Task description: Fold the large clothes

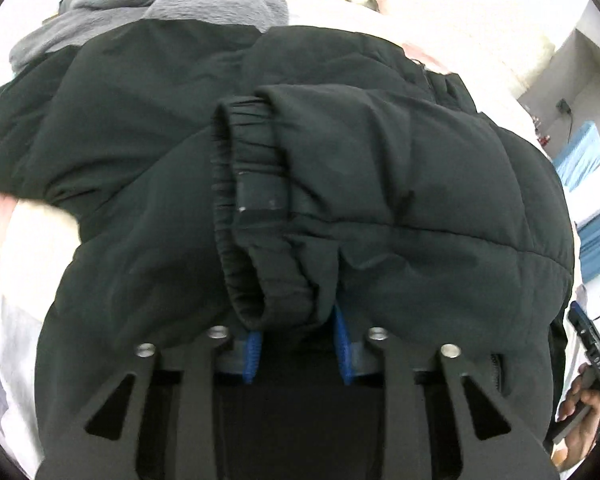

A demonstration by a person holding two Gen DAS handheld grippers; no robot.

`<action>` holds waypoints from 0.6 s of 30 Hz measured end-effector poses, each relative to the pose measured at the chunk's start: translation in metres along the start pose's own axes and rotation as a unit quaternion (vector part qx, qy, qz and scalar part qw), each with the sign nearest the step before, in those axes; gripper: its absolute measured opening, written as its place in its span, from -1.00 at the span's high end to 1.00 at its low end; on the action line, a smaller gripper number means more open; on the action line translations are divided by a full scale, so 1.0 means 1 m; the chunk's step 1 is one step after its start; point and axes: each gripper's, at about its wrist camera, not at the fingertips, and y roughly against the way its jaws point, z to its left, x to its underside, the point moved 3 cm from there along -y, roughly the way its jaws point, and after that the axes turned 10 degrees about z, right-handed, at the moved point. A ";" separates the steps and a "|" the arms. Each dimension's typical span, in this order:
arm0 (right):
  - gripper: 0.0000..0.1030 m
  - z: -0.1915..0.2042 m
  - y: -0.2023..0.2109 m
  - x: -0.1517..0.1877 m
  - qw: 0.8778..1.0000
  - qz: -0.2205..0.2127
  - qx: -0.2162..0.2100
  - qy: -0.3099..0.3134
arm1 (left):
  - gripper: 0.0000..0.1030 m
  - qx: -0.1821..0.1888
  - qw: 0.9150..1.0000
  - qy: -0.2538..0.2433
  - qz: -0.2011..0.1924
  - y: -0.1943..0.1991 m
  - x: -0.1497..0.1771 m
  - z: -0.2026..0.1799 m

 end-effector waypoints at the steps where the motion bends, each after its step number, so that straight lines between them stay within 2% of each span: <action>1: -0.55 -0.004 -0.001 0.001 1.000 -0.001 0.010 -0.002 | 0.53 -0.003 1.000 -0.002 0.000 0.000 -0.002 -0.002; 3: -0.59 -0.011 -0.011 0.003 1.000 0.011 0.015 -0.010 | 0.60 0.006 1.000 0.010 -0.003 0.002 -0.005 0.000; 6: -0.59 -0.011 -0.038 0.008 0.998 0.059 0.007 -0.005 | 0.69 0.029 0.999 0.038 0.000 0.005 -0.012 0.008; 8: -0.59 -0.008 -0.050 0.009 0.998 0.069 0.014 0.002 | 0.75 0.033 0.998 0.045 0.002 0.008 -0.015 0.011; 11: -0.59 -0.013 -0.050 -0.002 0.999 0.036 0.026 -0.032 | 0.79 0.013 1.000 0.024 -0.011 0.021 -0.029 0.006; 14: -0.61 -0.016 -0.038 -0.012 0.998 -0.006 0.021 -0.065 | 0.80 -0.012 0.999 -0.006 -0.050 0.041 -0.048 0.000; 16: -0.65 -0.009 -0.034 -0.016 0.998 -0.024 0.029 -0.057 | 0.80 -0.022 0.997 -0.012 -0.068 0.052 -0.063 -0.001; 18: -0.65 -0.003 -0.036 -0.018 0.998 -0.027 0.048 -0.043 | 0.80 -0.048 0.995 -0.022 -0.080 0.054 -0.075 -0.004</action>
